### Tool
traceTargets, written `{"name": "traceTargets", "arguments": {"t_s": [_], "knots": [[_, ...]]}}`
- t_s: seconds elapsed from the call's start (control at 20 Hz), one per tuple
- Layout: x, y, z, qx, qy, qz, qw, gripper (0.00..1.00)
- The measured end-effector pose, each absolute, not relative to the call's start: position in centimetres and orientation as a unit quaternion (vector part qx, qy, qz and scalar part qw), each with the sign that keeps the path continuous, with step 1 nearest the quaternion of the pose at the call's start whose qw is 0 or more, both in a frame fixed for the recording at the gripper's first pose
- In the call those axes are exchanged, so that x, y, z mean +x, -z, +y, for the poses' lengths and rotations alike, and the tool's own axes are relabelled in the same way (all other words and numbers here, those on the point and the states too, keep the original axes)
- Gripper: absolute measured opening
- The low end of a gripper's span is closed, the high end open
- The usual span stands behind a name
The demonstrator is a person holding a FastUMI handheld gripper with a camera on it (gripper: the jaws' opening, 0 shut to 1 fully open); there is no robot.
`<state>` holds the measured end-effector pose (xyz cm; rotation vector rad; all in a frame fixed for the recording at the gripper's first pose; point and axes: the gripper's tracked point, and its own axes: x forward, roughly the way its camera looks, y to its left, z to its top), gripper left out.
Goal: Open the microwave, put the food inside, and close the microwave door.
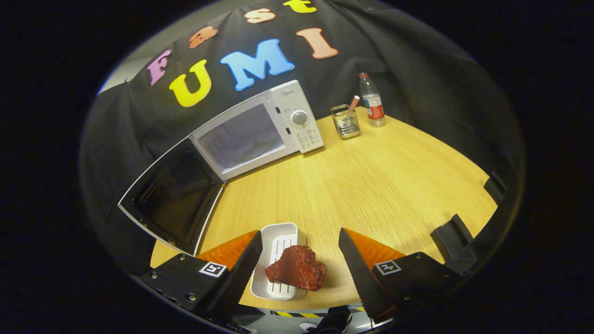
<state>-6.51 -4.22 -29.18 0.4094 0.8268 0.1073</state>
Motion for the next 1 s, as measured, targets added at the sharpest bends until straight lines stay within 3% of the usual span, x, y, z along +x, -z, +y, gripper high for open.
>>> {"name": "traceTargets", "arguments": {"t_s": [0.15,0.2,0.4,0.5,0.65,0.7,1.0], "knots": [[-7.6,31.1,-3.7,0.265,-0.046,0.433,0.86,0.97],[-7.9,31.7,-3.6,0.283,-0.042,0.439,0.851,0.77],[-8.4,31.7,-2.2,0.36,-0.051,0.446,0.818,0.72],[-8.2,31.8,-2.2,0.392,-0.046,0.441,0.806,0.37],[-8.0,32.3,-1.1,0.411,-0.057,0.438,0.797,0.38],[-8.3,31.0,-2.1,0.407,-0.057,0.441,0.798,0.14],[-7.3,29.8,-0.4,0.366,-0.11,0.441,0.812,0.15]]}}
